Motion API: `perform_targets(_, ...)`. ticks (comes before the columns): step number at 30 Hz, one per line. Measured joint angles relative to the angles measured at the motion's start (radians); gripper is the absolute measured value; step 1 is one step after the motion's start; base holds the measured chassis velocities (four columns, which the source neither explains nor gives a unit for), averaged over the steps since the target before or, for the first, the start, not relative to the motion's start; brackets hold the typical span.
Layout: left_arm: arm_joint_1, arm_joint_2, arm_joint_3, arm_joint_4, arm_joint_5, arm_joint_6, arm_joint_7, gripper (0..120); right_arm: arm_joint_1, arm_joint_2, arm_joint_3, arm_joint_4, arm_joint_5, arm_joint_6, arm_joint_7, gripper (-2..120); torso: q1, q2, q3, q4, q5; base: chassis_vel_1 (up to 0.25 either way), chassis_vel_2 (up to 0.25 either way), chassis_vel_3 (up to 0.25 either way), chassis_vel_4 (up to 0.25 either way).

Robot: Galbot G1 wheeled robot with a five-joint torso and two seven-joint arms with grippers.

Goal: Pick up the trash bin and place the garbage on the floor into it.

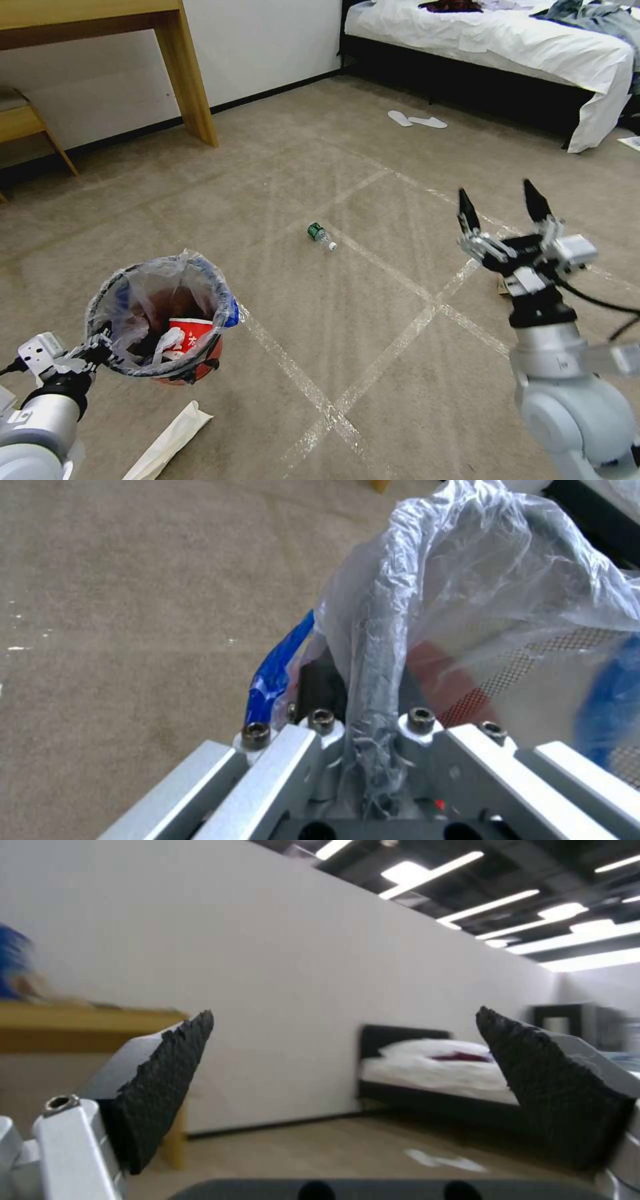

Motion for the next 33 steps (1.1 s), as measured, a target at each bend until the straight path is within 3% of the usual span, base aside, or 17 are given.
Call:
perform_targets(7, 0.0, 0.01, 0.001, -0.003, -0.011, -0.002, 0.0, 2, -0.065, 0.068, -0.022, -0.041, -0.125, 0.036, 0.03, 100, 0.0, 0.0, 0.0, 0.0, 0.0001, 0.0, 0.0, 0.0, 0.0)
perform_targets(21, -0.003, 0.012, 0.005, -0.005, -0.019, -0.002, 0.0, 2, -0.068, 0.09, -0.04, -0.073, -0.158, 0.052, 0.032, 100, 0.0, 0.0, 0.0, -0.0001, 0.0001, -0.005, 0.003, 0.007, -0.004)
perform_targets(33, -0.003, 0.01, 0.002, -0.004, -0.019, -0.002, 0.001, 2, -0.054, 0.086, -0.047, -0.087, -0.154, 0.054, 0.031, 100, 0.001, 0.0, 0.0, -0.0001, 0.0001, -0.198, 0.194, 0.184, -0.183)
